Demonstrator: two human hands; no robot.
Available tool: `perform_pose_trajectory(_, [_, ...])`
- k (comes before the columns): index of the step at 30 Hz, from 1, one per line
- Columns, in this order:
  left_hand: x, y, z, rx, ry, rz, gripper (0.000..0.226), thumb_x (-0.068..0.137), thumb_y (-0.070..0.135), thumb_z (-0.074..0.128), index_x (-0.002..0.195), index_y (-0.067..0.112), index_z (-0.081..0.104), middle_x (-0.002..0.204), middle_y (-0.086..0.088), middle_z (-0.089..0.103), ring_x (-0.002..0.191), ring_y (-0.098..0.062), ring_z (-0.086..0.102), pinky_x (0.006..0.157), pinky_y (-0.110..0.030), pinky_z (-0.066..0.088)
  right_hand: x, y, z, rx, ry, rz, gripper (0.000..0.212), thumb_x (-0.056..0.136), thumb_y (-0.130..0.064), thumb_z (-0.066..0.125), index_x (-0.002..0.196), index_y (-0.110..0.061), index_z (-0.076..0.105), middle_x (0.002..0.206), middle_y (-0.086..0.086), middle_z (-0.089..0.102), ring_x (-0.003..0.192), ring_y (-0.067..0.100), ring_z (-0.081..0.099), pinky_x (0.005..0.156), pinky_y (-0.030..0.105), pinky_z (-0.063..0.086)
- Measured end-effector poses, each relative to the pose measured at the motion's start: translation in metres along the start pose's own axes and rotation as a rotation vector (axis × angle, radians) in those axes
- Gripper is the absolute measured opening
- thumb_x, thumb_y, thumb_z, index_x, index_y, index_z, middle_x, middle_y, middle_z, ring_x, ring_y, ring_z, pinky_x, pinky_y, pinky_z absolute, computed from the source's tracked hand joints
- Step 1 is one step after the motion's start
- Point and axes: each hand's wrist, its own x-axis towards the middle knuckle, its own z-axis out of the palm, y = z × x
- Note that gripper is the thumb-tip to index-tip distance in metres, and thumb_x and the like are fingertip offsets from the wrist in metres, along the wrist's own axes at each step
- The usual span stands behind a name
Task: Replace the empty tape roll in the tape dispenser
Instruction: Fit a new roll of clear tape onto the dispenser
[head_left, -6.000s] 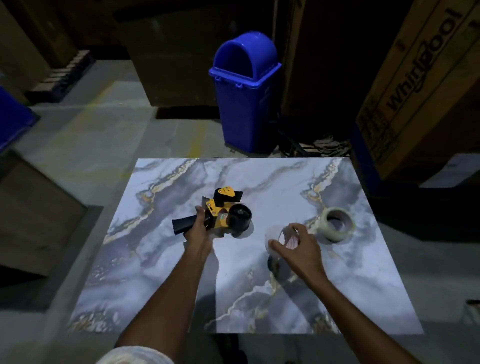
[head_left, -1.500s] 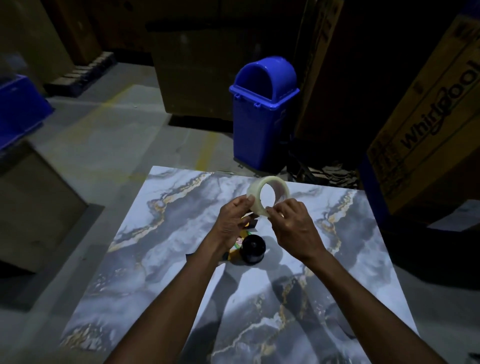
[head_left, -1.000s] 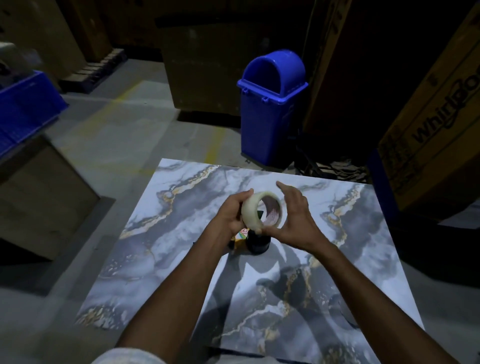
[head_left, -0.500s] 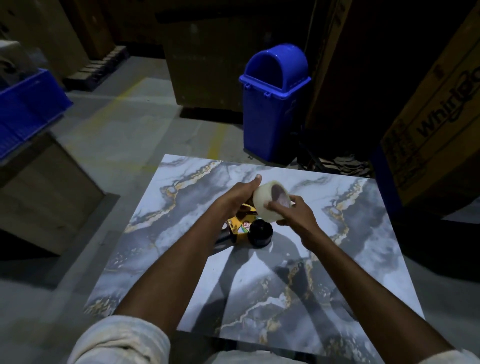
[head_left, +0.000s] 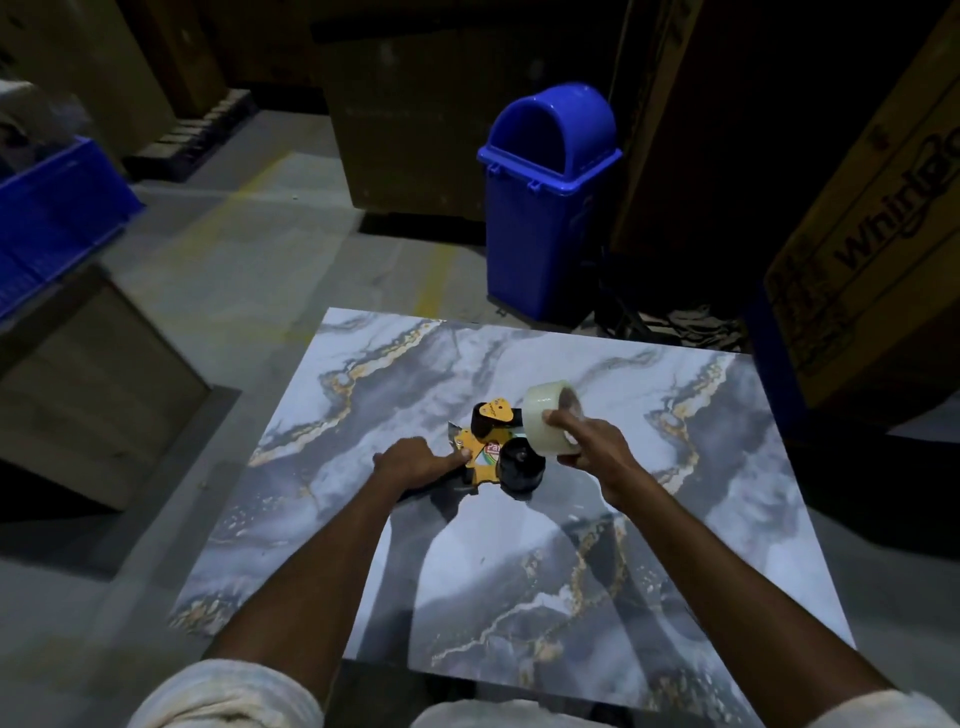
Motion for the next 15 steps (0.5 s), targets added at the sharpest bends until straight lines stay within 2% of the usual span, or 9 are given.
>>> perform_pose_trajectory(1, [0.000,-0.001,0.001,-0.007,-0.064,-0.014,0.086,0.064,0.100,0.040,0.064,0.016,0.055,0.076,-0.009,0.064,0.080,-0.026,0.066,0.073,-0.036,0.049,0.001,0.005,-0.001,-0.034,0.020,-0.025,0.072,0.063,-0.049,0.088,0.118,-0.008,0.067,0.118,0.012,0.069,0.101,0.022,0.069,0.075,0.033,0.061])
perform_pose_trajectory(3, [-0.001,0.001,-0.001,-0.063,-0.165,-0.030,0.080,0.073,0.094,0.047,0.076,0.015,0.062,0.093,-0.010,0.068,0.085,-0.023,0.065,0.070,-0.033,0.046,-0.004,0.010,-0.002,-0.151,0.078,-0.085,0.089,0.054,-0.054,0.090,0.127,-0.013,0.061,0.118,0.004,0.068,0.102,0.018,0.068,0.080,0.036,0.062])
perform_pose_trajectory(4, [0.000,0.002,-0.003,-0.088,-0.197,-0.030,0.079,0.072,0.092,0.050,0.080,0.015,0.063,0.101,-0.011,0.069,0.090,-0.024,0.065,0.072,-0.033,0.046,-0.008,0.012,-0.004,-0.226,0.104,-0.130,0.090,0.056,-0.053,0.090,0.130,-0.016,0.056,0.119,0.000,0.066,0.103,0.017,0.066,0.084,0.039,0.060])
perform_pose_trajectory(6, [0.001,0.006,-0.004,-0.132,-0.240,-0.019,0.079,0.067,0.093,0.057,0.084,0.016,0.066,0.103,-0.008,0.069,0.094,-0.023,0.066,0.075,-0.032,0.047,-0.013,0.015,-0.009,-0.380,0.151,-0.232,0.085,0.061,-0.050,0.089,0.132,-0.023,0.050,0.122,-0.003,0.059,0.107,0.018,0.062,0.089,0.041,0.056])
perform_pose_trajectory(9, [-0.007,0.022,-0.015,-0.232,-0.321,-0.008,0.066,0.074,0.082,0.064,0.086,0.018,0.069,0.096,-0.005,0.070,0.081,-0.017,0.068,0.070,-0.027,0.052,-0.020,0.014,-0.016,-0.549,0.187,-0.414,0.092,0.057,-0.048,0.088,0.134,-0.028,0.043,0.128,-0.004,0.050,0.116,0.019,0.054,0.092,0.041,0.053])
perform_pose_trajectory(13, [-0.026,0.046,-0.028,-0.281,-0.580,0.005,0.052,0.093,0.059,0.062,0.086,0.007,0.066,0.066,-0.011,0.073,0.051,-0.016,0.070,0.054,-0.025,0.059,-0.019,0.009,-0.030,-0.657,0.192,-0.585,0.099,0.053,-0.043,0.090,0.137,-0.024,0.042,0.124,-0.008,0.044,0.118,0.015,0.047,0.090,0.032,0.047])
perform_pose_trajectory(15, [-0.032,0.052,-0.028,-0.355,-0.556,0.048,0.039,0.096,0.043,0.067,0.087,0.005,0.063,0.063,-0.012,0.067,0.043,-0.015,0.065,0.048,-0.027,0.058,-0.017,0.006,-0.041,-0.750,0.158,-0.622,0.103,0.050,-0.045,0.086,0.140,-0.024,0.041,0.128,-0.004,0.045,0.117,0.013,0.047,0.086,0.028,0.046])
